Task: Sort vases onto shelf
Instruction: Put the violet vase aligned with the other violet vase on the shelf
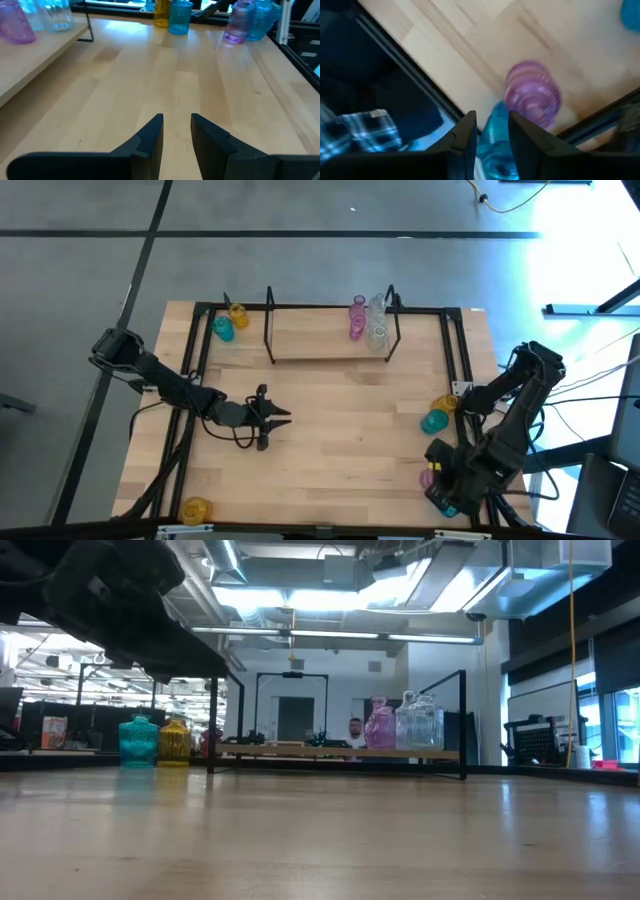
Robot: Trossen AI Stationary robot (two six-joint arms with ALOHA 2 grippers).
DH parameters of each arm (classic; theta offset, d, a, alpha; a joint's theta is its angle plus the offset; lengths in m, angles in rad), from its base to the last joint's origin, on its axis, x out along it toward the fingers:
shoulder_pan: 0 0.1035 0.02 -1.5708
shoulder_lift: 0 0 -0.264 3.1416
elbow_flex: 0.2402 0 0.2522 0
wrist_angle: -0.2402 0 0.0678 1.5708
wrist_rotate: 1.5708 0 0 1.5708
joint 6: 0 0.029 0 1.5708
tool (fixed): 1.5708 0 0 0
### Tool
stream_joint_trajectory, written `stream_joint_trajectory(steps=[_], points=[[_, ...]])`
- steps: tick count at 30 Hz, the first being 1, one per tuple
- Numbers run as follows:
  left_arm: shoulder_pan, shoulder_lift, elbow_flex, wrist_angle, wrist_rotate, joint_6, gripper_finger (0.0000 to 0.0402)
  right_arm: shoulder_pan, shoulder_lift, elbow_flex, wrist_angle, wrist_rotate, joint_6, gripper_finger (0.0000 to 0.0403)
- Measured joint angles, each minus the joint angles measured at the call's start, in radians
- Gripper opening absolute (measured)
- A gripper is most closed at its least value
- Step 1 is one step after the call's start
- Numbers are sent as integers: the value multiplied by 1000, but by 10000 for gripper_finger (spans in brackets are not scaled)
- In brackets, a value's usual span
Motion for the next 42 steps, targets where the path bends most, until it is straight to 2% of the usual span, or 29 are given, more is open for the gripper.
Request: stream_joint_trajectory(steps=[3,7,21,38,42], points=[[1,0,0,0,-10,0,92,33,0,-30,30,5,100,98],[1,0,0,-2,-9,0,92,47,0,-78,28,-8,147,98],[1,0,0,-3,-9,2,92,43,2,-92,12,-20,137,98],[2,0,0,-4,-9,3,92,42,64,-97,-7,-39,84,98],[2,0,0,-4,-9,3,92,42,71,-97,-6,-39,60,83]])
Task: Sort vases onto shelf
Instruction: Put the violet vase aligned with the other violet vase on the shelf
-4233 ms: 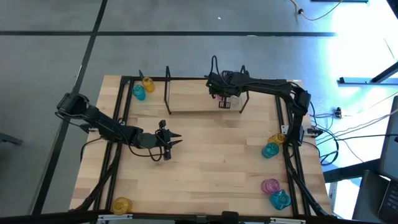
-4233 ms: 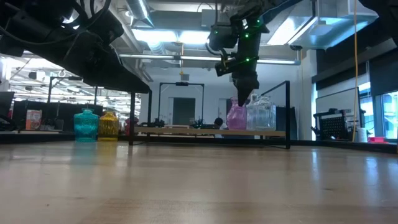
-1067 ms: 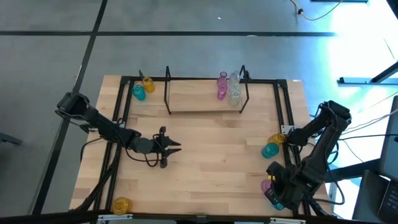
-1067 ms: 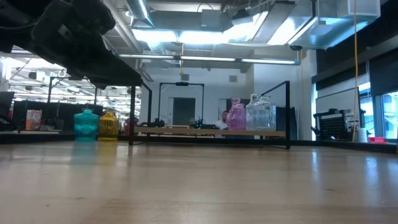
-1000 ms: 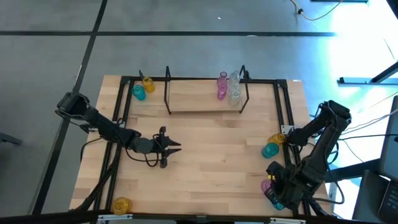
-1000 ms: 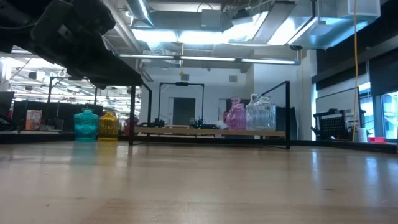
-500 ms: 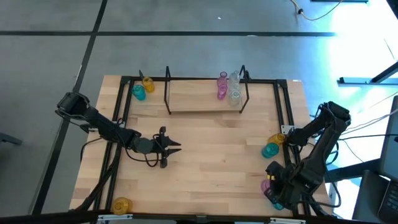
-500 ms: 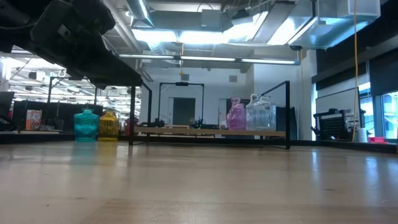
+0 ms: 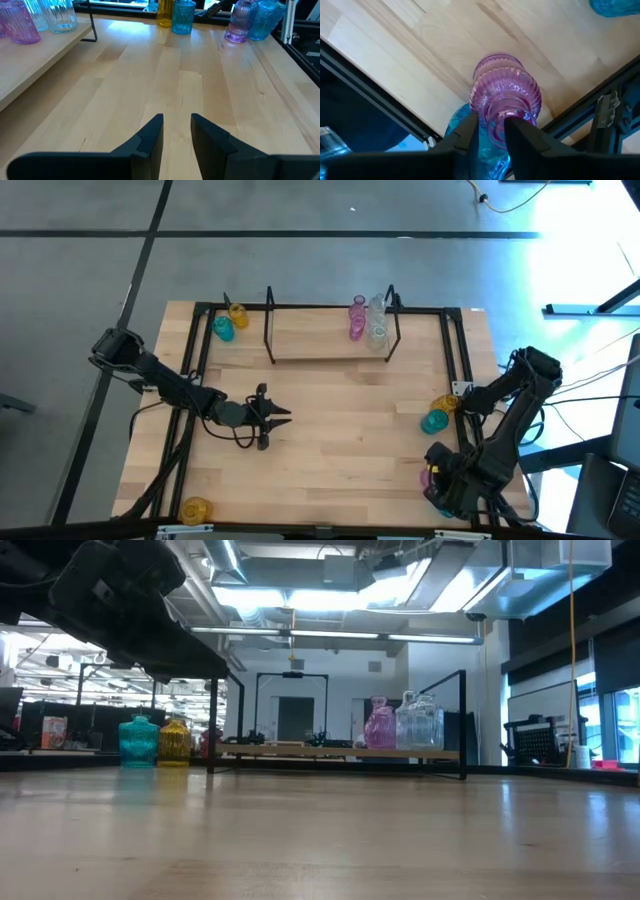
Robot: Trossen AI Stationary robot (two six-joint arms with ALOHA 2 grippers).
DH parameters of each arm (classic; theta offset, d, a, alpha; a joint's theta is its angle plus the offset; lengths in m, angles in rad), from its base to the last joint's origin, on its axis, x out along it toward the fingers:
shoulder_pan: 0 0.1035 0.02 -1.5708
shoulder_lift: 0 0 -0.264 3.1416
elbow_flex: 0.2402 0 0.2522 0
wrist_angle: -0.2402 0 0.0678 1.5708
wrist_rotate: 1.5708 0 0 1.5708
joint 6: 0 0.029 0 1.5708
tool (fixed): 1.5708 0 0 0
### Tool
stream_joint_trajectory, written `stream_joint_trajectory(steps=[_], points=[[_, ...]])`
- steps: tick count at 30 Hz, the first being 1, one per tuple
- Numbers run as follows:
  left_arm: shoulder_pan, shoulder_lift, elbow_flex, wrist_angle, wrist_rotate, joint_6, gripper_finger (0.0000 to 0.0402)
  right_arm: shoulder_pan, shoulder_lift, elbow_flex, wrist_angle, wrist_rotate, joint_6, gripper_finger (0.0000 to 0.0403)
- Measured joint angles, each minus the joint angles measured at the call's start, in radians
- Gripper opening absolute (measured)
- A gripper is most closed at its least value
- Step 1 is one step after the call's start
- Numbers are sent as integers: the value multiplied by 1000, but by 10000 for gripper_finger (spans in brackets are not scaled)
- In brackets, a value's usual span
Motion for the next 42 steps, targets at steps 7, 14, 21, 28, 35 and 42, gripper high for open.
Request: stream_joint_trajectory(steps=[7,14,21,28,35,42], points=[[0,0,0,0,0,0,92,0,1,1,2,1,-54,10],[0,0,0,0,0,0,92,-14,1,1,-5,4,-104,22],[0,0,0,0,0,0,92,-66,3,14,-6,23,-208,6],[0,0,0,0,0,0,92,-150,4,81,4,80,-368,3],[0,0,0,0,0,0,92,-261,3,100,6,104,-554,2],[0,0,0,0,0,0,92,-374,3,100,11,107,-732,4]])
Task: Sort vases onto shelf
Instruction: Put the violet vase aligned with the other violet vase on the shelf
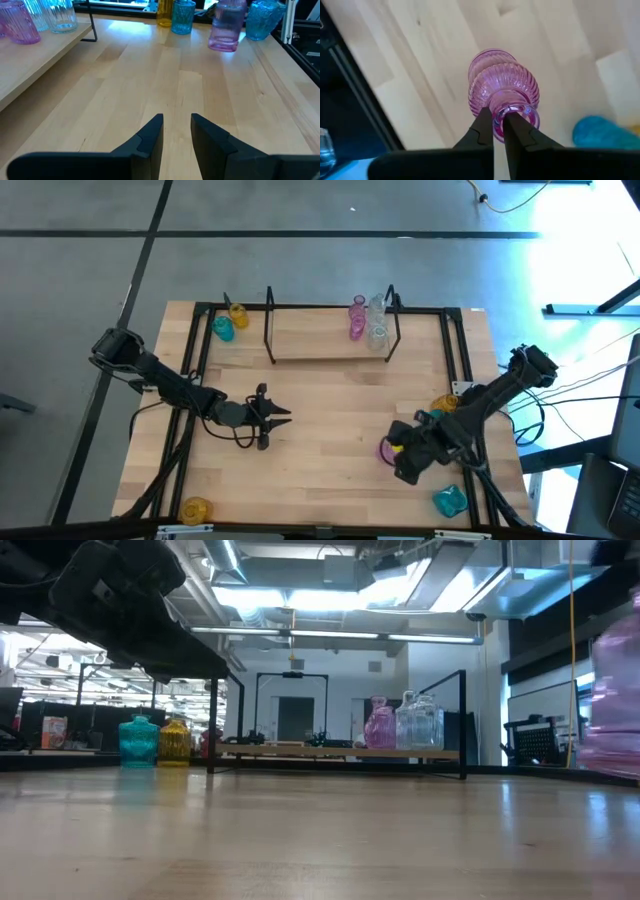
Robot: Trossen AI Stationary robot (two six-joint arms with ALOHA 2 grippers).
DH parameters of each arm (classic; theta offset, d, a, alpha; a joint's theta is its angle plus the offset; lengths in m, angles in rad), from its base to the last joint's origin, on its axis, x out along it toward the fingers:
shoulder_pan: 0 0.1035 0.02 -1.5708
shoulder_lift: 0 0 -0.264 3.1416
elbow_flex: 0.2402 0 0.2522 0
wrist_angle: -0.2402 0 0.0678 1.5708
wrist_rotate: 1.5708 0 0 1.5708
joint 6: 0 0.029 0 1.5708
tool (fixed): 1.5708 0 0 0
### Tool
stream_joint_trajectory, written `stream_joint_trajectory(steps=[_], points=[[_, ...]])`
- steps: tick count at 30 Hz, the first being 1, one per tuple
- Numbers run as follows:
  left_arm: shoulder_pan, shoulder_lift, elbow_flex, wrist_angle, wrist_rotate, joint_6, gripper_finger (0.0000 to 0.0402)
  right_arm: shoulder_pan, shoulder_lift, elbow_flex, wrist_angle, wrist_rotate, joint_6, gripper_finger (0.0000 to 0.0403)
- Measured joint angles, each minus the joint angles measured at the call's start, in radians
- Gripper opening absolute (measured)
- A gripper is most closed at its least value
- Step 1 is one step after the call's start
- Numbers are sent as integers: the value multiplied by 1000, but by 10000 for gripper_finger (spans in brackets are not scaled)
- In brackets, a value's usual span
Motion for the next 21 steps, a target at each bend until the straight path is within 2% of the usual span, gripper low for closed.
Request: stream_joint_trajectory(steps=[9,17,21], points=[[0,0,0,0,0,0,92,-149,0,20,-6,38,-239,4],[0,0,0,0,0,0,92,-283,-1,136,-7,123,-473,5],[0,0,0,0,0,0,92,-361,-1,189,-10,132,-569,5]])
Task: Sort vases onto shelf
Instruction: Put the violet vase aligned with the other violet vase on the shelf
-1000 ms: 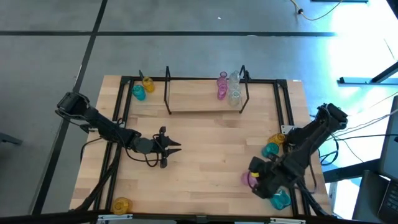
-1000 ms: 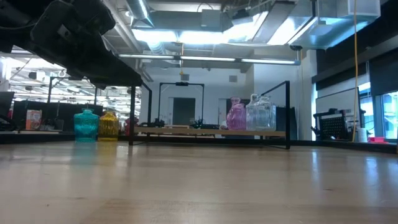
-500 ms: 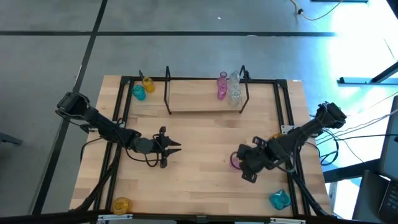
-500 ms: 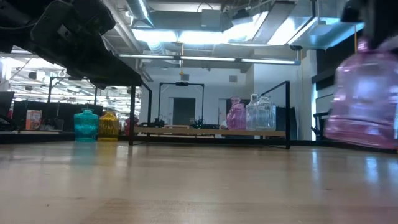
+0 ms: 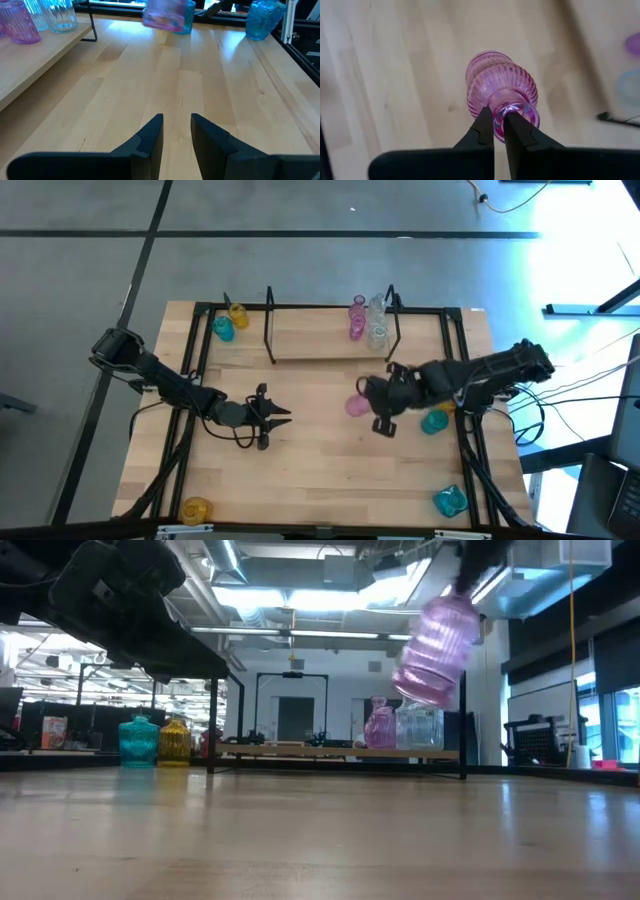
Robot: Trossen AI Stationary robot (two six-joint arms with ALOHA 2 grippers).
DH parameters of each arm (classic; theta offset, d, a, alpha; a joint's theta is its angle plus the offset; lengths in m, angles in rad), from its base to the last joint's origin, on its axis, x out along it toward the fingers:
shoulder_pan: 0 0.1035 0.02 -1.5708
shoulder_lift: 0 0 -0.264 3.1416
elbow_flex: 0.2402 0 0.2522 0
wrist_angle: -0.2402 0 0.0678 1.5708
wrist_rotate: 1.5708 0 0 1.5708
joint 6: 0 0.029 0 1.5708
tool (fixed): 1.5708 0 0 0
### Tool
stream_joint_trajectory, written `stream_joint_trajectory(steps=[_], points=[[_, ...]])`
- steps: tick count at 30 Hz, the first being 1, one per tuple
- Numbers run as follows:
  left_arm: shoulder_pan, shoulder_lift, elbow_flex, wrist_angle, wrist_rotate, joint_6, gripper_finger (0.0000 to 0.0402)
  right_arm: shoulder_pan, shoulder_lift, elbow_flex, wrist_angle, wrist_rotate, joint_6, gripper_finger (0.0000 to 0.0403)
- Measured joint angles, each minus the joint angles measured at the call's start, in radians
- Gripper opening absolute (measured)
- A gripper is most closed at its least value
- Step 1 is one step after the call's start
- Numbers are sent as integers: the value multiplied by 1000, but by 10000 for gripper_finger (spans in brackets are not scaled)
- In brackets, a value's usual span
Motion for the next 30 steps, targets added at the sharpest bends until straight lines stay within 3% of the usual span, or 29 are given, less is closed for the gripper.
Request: stream_joint_trajectory(steps=[7,17,30], points=[[0,0,0,-9,0,0,92,-127,37,96,-10,11,-153,5],[0,0,0,-21,-14,0,92,-281,206,280,-167,13,-294,5],[0,0,0,-22,-27,23,92,-478,289,300,-174,14,-387,5]])
